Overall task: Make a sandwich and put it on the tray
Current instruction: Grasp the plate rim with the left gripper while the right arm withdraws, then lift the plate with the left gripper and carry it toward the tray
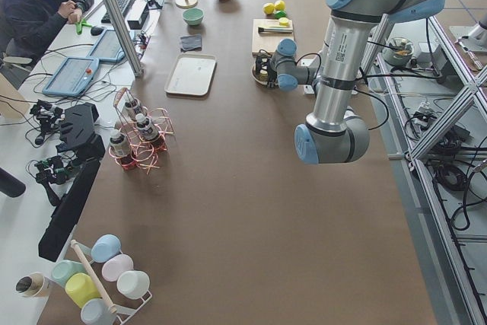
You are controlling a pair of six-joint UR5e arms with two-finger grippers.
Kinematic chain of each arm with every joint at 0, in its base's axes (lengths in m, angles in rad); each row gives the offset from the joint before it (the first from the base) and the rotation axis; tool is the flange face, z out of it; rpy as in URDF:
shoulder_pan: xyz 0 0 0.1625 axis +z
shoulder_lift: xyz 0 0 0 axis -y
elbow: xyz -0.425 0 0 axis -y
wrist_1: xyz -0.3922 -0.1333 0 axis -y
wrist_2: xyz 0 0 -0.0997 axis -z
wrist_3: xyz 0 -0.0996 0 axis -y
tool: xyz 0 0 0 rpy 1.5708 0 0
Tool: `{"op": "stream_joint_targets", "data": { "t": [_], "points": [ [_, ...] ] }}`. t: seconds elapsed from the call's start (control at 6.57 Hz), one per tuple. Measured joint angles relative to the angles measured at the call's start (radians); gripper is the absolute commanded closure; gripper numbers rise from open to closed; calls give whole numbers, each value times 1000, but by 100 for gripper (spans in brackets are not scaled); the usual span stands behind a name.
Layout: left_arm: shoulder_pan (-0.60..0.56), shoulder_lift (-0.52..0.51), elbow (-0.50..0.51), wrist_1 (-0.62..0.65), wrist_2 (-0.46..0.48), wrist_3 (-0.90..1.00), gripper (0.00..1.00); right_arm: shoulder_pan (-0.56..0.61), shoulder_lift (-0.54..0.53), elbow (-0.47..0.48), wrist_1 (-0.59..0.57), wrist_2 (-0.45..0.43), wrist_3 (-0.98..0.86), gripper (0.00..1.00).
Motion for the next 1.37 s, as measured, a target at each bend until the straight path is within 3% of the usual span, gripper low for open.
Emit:
{"op": "stream_joint_targets", "data": {
  "t": [0.15,0.3,0.91,1.37],
  "points": [
    [0,-1,8,0,0,1,79,1,0,-1,0,0,0,0],
    [0,-1,13,0,0,1,97,1,0,-1,0,-1,0,0],
    [-5,-23,0,0,-3,3,100,0,0,-1,0,-2,0,0],
    [-72,-53,-13,1,-15,6,100,16,-34,-2,0,-5,0,0]
  ]
}}
